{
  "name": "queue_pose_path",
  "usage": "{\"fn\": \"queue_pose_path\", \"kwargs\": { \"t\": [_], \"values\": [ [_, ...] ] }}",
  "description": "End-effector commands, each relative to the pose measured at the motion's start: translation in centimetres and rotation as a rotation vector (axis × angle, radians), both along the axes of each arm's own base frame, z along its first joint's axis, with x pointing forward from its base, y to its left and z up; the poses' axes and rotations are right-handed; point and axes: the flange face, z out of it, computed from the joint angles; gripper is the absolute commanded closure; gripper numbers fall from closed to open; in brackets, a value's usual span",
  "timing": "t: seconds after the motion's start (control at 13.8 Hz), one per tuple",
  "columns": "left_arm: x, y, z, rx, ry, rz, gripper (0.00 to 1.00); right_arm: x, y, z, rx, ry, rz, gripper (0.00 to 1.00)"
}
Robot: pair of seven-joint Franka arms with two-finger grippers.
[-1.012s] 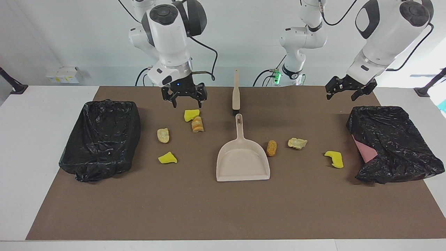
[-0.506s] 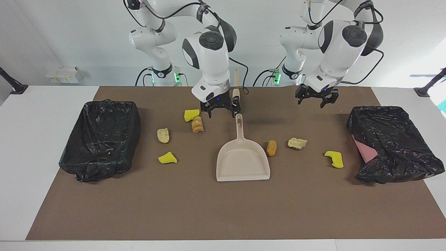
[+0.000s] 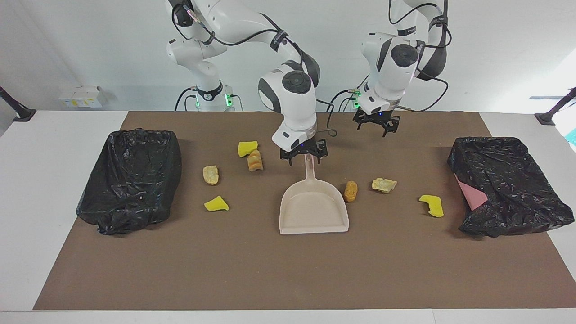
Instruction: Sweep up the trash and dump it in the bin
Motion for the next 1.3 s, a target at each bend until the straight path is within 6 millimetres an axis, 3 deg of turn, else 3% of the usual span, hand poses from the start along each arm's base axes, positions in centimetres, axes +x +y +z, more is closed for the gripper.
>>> {"fn": "queue_pose_path", "kwargs": {
  "t": [0.0, 0.22, 0.29, 0.43, 0.51, 0.72, 0.94, 1.08, 1.23],
  "values": [
    [-4.5, -1.1, -2.6, -0.036, -0.056, -0.078, 0.0, 0.2, 0.7, -2.3, 0.004, -0.008, -0.018, 0.0],
    [-8.0, -2.5, -3.4, -0.07, -0.11, -0.156, 0.0, -0.6, -0.1, -3.7, -0.007, -0.001, -0.014, 0.0],
    [-9.1, -2.9, -3.3, -0.077, -0.117, -0.184, 0.0, -0.9, -0.2, -3.9, -0.011, 0.004, -0.013, 0.18],
    [-10.9, -4.0, -3.0, -0.096, -0.137, -0.222, 0.0, -1.0, -0.5, -4.1, -0.016, 0.01, -0.014, 0.78],
    [-11.7, -4.8, -2.8, -0.104, -0.14, -0.227, 0.0, -0.8, -0.7, -4.0, -0.014, 0.009, -0.01, 1.0],
    [-16.1, -9.2, -2.5, -0.12, -0.125, -0.115, 0.0, 0.0, -1.1, -3.9, 0.024, 0.022, -0.008, 1.0],
    [-18.9, -11.8, -2.4, -0.133, -0.117, -0.036, 0.0, 0.9, -1.5, -3.1, 0.026, -0.015, 0.092, 1.0],
    [-20.6, -13.7, -3.2, -0.154, -0.115, 0.03, 0.0, 3.6, -4.4, -0.8, 0.035, -0.048, 0.077, 1.0],
    [-21.6, -16.3, -4.4, -0.15, -0.105, 0.077, 0.0, 6.0, -8.4, 0.6, 0.029, -0.052, 0.19, 1.0]
  ]
}}
